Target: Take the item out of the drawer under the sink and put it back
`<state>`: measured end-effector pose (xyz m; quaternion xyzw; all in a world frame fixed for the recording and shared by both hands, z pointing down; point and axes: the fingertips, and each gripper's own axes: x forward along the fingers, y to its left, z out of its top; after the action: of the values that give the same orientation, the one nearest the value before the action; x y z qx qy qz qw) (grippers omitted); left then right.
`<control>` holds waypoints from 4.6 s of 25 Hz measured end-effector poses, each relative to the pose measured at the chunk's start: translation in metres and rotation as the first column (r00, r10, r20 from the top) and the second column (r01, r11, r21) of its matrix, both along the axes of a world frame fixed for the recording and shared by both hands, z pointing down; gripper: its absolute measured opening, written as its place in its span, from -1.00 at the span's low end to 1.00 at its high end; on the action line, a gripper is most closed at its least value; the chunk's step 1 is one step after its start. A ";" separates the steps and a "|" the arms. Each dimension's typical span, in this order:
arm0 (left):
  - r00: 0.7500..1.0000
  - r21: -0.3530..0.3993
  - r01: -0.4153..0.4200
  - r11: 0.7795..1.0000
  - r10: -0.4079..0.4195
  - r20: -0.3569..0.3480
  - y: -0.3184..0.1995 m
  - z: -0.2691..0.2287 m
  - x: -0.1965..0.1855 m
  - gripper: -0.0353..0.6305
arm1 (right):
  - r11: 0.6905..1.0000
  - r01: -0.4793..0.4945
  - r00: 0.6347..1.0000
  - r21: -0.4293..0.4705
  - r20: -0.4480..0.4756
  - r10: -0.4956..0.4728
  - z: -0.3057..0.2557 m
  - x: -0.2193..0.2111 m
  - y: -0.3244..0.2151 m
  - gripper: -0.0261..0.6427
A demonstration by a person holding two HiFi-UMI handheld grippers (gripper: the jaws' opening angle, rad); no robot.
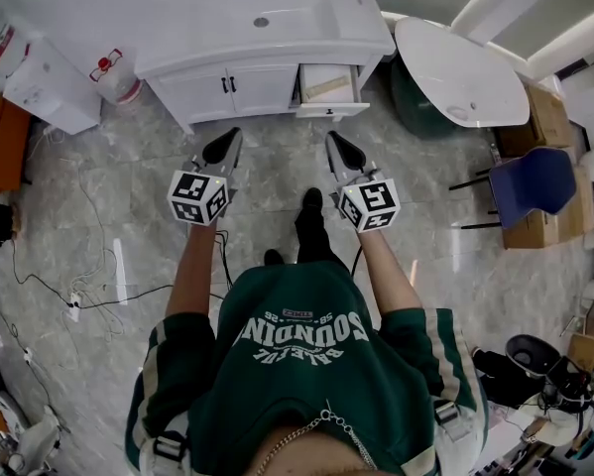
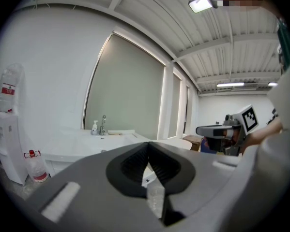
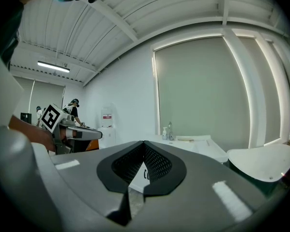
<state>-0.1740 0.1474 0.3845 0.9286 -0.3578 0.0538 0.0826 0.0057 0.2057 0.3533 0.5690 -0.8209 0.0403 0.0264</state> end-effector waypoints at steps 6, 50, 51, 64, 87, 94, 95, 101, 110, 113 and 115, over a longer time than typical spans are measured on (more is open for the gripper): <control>1.000 -0.006 0.001 1.000 -0.001 0.004 -0.036 0.005 0.015 -0.75 | 1.000 -0.008 1.000 -0.003 0.018 0.008 0.006 0.015 -0.039 -0.92; 0.998 -0.137 0.061 0.989 -0.058 0.023 -0.313 0.046 0.139 -0.75 | 0.981 0.143 0.988 -0.130 0.071 -0.135 0.048 0.120 -0.358 -0.92; 0.998 -0.139 0.056 0.989 -0.054 0.023 -0.313 0.046 0.138 -0.74 | 0.982 0.139 0.989 -0.131 0.071 -0.131 0.048 0.119 -0.358 -0.92; 0.997 -0.189 -0.030 0.981 0.043 0.062 -0.307 0.081 0.162 -0.75 | 0.969 0.116 0.993 -0.220 0.035 -0.111 0.092 0.137 -0.349 -0.92; 0.994 -0.334 -0.092 0.938 0.107 0.025 -0.272 0.236 0.186 -0.74 | 0.871 0.110 0.967 -0.479 -0.153 -0.206 0.295 0.137 -0.330 -0.91; 0.999 -0.397 -0.040 0.917 0.045 0.003 -0.271 0.275 0.180 -0.74 | 0.808 0.123 0.876 -0.577 -0.320 -0.362 0.372 0.147 -0.344 -0.71; 0.999 -0.407 -0.029 0.913 0.034 0.004 -0.270 0.280 0.178 -0.74 | 0.802 0.126 0.859 -0.584 -0.340 -0.383 0.381 0.148 -0.347 -0.68; 1.000 -0.442 0.009 0.897 -0.008 0.005 -0.266 0.297 0.176 -0.74 | 0.738 0.135 0.740 -0.662 -0.428 -0.519 0.431 0.160 -0.363 -0.58; 1.000 -0.475 0.014 0.880 -0.008 0.014 -0.251 0.320 0.178 -0.75 | 0.649 0.120 0.526 -0.751 -0.506 -0.684 0.499 0.169 -0.377 -0.27; 1.000 -0.496 0.025 0.868 -0.018 0.019 -0.243 0.331 0.172 -0.74 | 0.634 0.092 0.502 -0.768 -0.515 -0.695 0.517 0.176 -0.384 -0.23; 0.999 -0.511 0.041 0.859 -0.037 0.018 -0.240 0.337 0.167 -0.75 | 0.615 0.071 0.490 -0.785 -0.509 -0.707 0.530 0.182 -0.386 -0.23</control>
<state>-0.0066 -0.0923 0.7217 0.8658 -0.3498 0.1484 0.3256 0.1875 -0.1806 0.8832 0.2503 -0.7584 0.0719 0.5975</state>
